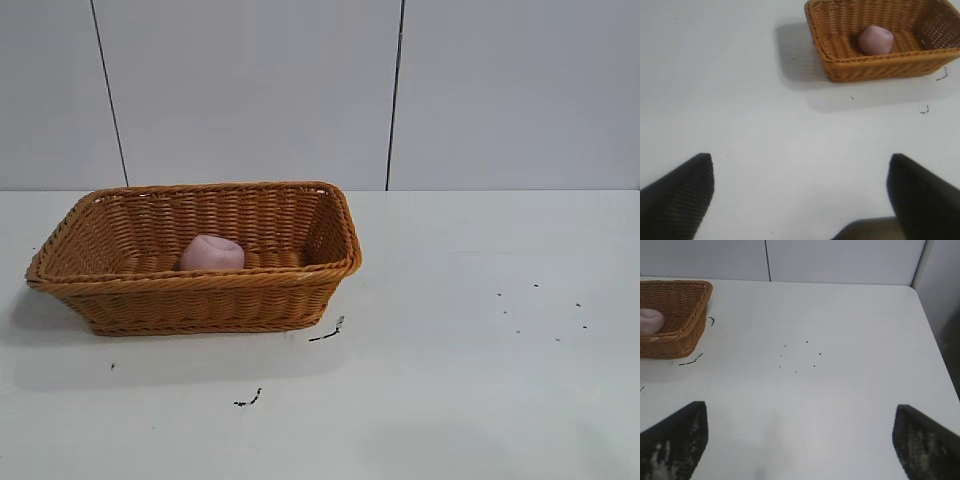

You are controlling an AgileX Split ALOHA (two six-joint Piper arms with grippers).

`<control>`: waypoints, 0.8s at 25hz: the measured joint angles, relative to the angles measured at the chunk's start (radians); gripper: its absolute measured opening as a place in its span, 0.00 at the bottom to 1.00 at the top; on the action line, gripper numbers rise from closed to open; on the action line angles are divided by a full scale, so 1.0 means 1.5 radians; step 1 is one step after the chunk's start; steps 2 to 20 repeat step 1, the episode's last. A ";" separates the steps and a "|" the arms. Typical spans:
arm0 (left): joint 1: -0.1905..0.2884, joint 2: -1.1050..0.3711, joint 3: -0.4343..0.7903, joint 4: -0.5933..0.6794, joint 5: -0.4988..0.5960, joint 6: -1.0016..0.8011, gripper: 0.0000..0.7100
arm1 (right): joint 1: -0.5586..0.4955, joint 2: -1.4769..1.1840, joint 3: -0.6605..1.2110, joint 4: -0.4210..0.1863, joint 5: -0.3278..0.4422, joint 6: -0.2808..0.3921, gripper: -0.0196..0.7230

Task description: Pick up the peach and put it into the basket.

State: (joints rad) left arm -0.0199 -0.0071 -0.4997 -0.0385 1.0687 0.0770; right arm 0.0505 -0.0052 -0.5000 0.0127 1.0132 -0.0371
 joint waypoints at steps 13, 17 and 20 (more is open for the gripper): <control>0.000 0.000 0.000 0.000 0.000 0.000 0.97 | 0.000 0.000 0.000 0.000 0.000 0.001 0.95; 0.000 0.000 0.000 0.000 0.000 0.000 0.97 | 0.000 0.000 0.000 0.000 0.000 0.001 0.95; 0.000 0.000 0.000 0.000 0.000 0.000 0.97 | 0.000 0.000 0.000 0.000 0.000 0.001 0.95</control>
